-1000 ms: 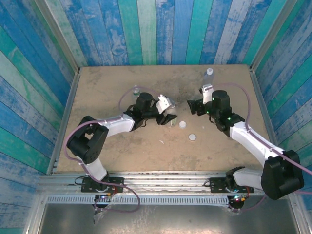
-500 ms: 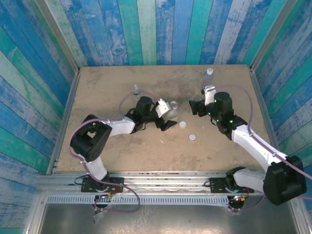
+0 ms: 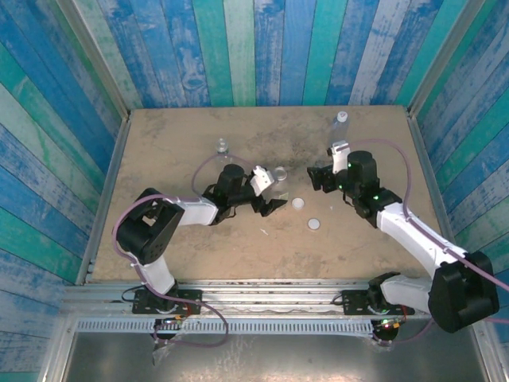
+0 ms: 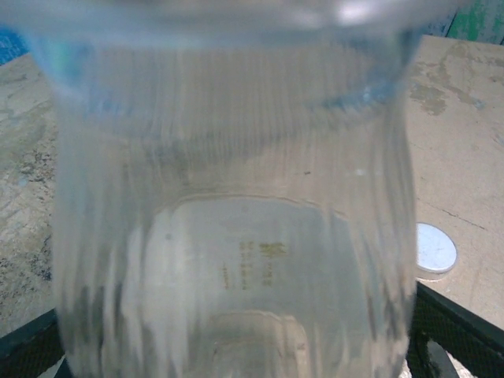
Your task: Screw on the bottle caps
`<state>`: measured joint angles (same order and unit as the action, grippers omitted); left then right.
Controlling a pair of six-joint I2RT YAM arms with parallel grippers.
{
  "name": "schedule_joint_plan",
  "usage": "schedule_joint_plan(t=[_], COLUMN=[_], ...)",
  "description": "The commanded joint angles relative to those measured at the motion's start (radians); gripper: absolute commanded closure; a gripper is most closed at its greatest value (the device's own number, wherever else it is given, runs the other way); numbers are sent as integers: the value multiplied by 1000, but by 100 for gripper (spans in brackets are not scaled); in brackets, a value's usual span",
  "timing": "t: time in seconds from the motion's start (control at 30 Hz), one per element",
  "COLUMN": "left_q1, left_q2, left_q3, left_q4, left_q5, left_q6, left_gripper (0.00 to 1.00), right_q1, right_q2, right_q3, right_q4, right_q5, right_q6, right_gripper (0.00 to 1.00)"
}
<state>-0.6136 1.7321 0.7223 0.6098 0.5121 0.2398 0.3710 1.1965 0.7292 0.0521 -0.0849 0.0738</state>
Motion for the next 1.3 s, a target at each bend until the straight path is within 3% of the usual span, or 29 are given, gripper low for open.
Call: schedule_joint_plan(t=[0.0,0.37,0.63,1.1,1.27], left_q1=[1,7,9,29,35], left_q2=[-75,-136,-192,-230,-261], left_q3=[-33,-86,-125,-167,-179], left_q4=[52,108,123,195,225], left_q5=[-28,-35,-53,-38,-50], left_q6=[-14,-38,-37,-72,-99], left_gripper=[6,6,6,6,6], right_q1=[7,41,62,62,62], right_q2=[33,266,462,526,479], right_q3=[-6,31,96,107,93], right_q4=[-15,-74,-112,-115,-107], right_q5=[-28,-60,-85,-67,-49], right_q6=[29,106,136,129,123], right_gripper=[10,25,49,99,99])
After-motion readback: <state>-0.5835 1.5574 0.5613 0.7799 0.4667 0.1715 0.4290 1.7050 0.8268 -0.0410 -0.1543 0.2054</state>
